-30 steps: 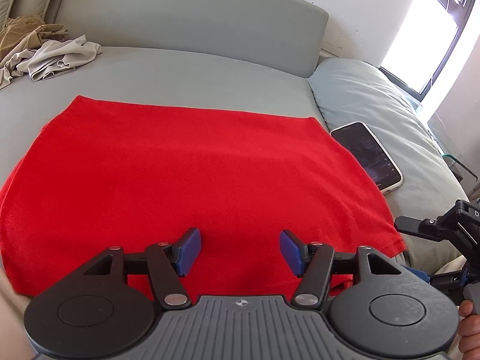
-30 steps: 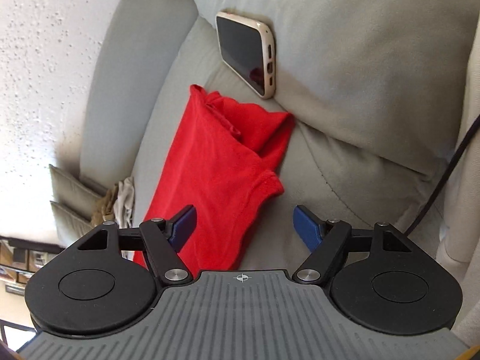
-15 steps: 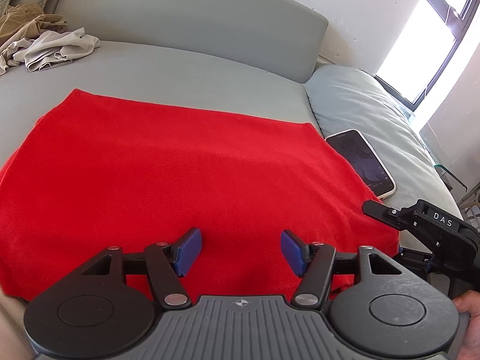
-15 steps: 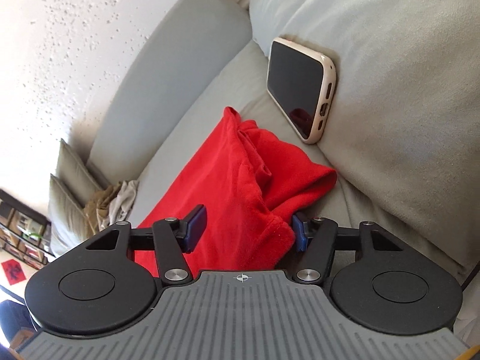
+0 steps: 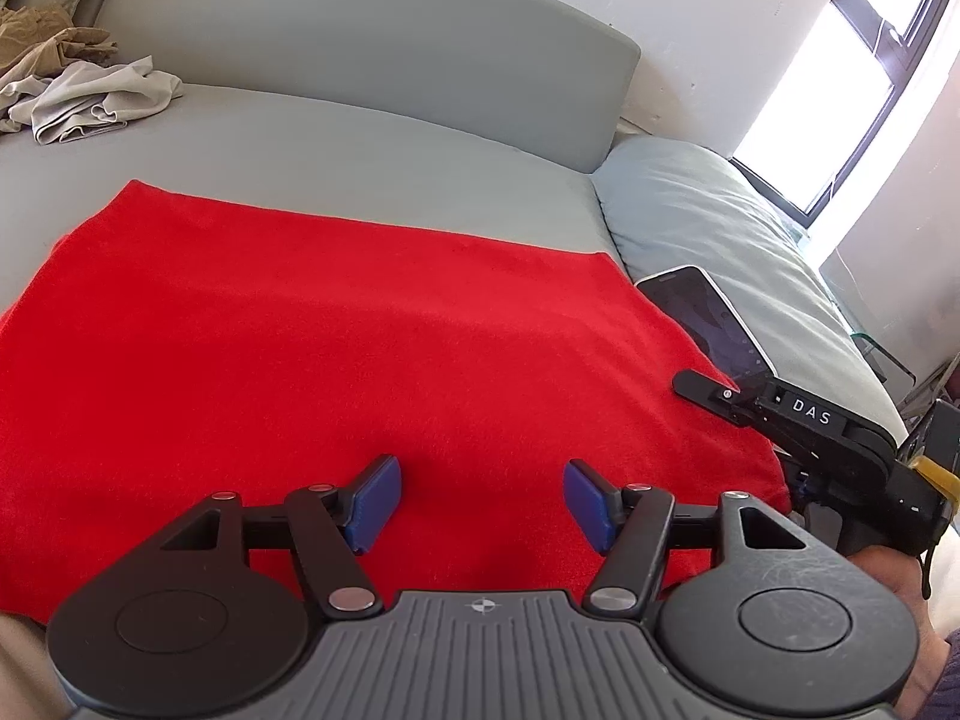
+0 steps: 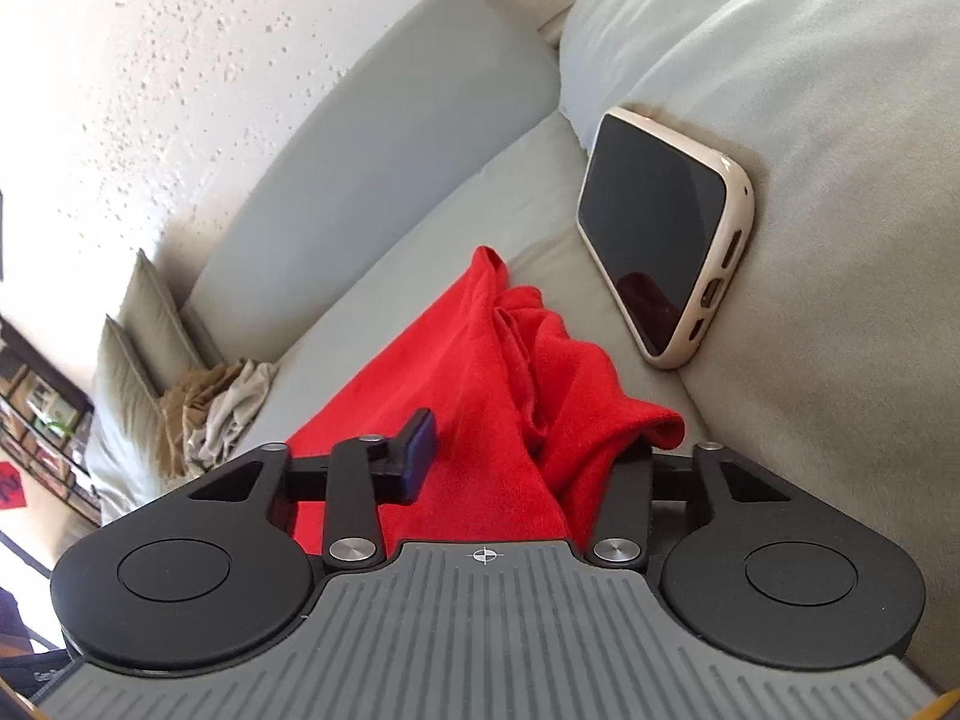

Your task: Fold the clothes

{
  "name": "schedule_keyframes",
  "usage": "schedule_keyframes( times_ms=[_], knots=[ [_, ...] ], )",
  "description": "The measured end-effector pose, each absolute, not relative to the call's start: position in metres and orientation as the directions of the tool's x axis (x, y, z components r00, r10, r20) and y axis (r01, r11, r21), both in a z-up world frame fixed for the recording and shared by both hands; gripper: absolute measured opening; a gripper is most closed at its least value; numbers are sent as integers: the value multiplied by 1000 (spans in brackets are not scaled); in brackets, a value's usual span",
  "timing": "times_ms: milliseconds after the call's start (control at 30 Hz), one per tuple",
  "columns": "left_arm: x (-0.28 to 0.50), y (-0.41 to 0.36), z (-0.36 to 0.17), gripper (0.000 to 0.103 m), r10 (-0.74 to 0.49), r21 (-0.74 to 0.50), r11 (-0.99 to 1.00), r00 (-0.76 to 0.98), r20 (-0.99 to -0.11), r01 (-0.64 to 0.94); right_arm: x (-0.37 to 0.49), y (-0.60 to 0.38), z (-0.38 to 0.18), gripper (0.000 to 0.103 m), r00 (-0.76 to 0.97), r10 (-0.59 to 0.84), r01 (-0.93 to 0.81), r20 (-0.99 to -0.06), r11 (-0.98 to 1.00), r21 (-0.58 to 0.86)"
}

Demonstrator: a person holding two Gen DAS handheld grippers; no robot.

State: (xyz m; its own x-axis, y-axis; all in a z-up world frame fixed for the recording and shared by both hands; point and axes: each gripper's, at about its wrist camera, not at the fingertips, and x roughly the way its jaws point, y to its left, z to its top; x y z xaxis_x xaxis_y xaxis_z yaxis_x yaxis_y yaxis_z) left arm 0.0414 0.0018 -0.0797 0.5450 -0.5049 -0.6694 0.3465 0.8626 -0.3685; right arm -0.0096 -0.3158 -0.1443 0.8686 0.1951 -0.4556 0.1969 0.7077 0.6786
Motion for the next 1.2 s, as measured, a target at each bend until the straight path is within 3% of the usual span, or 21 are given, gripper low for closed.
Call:
schedule_keyframes(
  times_ms=[233,333,400,567,667,800,967,1067,1200],
  knots=[
    [38,12,-72,59,-535,-402,845,571,-623,353,8,-306,-144,43,859,191,184,-476,751,634],
    [34,27,-55,61,-540,-425,840,607,-584,339,10,-297,-135,19,843,144,213,-518,795,568],
    [35,48,-36,66,-514,-433,851,643,-568,299,10,-289,-127,16,831,115,226,-544,824,519],
    [44,108,-9,70,-397,-390,900,736,-549,194,24,-250,-97,15,757,-52,276,-651,929,246],
    [55,146,-11,69,-310,-364,924,785,-536,117,30,-219,-77,14,738,-159,287,-656,954,92],
    [75,189,-38,65,-265,-477,879,806,-530,-25,37,-167,-55,14,752,-213,213,-623,974,-76],
    [79,230,-64,62,-293,-633,763,804,-517,-129,50,-79,-33,12,797,-139,1,-587,974,-228],
    [75,246,-64,64,-256,-657,736,831,-494,-164,50,-21,-31,12,820,-54,-129,-570,953,-275],
    [76,255,-72,64,-268,-689,697,820,-506,-198,49,43,-61,12,781,30,-268,-624,918,-291]
  ],
)
